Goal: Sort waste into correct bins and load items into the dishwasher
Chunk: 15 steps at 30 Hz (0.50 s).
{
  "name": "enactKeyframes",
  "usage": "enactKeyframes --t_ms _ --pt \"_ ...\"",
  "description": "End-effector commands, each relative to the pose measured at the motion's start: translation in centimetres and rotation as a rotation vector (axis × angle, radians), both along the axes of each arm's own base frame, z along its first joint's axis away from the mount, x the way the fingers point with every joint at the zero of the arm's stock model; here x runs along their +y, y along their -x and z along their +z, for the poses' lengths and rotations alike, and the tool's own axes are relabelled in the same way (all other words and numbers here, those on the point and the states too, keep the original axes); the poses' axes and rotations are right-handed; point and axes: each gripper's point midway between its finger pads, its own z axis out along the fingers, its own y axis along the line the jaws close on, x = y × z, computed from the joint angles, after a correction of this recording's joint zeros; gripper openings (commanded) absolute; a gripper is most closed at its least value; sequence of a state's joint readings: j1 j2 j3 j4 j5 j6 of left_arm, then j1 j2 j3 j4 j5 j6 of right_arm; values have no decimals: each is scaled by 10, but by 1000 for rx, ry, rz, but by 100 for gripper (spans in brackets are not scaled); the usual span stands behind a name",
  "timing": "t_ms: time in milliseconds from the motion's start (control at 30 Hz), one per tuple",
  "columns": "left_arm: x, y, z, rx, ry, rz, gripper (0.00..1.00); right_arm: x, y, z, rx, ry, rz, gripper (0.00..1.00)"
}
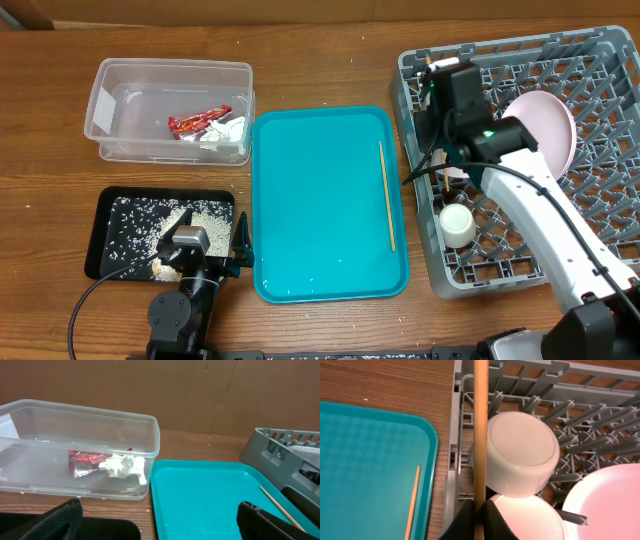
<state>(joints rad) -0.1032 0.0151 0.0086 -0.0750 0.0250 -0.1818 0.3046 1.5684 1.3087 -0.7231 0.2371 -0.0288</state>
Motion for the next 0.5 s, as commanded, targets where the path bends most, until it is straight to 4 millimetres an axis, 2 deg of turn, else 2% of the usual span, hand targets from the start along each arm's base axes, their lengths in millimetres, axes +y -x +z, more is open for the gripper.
enactKeyframes --t_ms 0,100,233,467 --pt "-1 0 0 -4 6 -1 100 10 3 -5 21 -35 46 20" --pt "-1 0 0 -4 6 -1 100 9 8 -9 42 -29 48 41" --pt "-1 0 0 -4 6 -1 100 14 21 -10 89 -72 12 44" --pt "-1 0 0 -4 6 -1 100 92 76 -18 284 -285 264 45"
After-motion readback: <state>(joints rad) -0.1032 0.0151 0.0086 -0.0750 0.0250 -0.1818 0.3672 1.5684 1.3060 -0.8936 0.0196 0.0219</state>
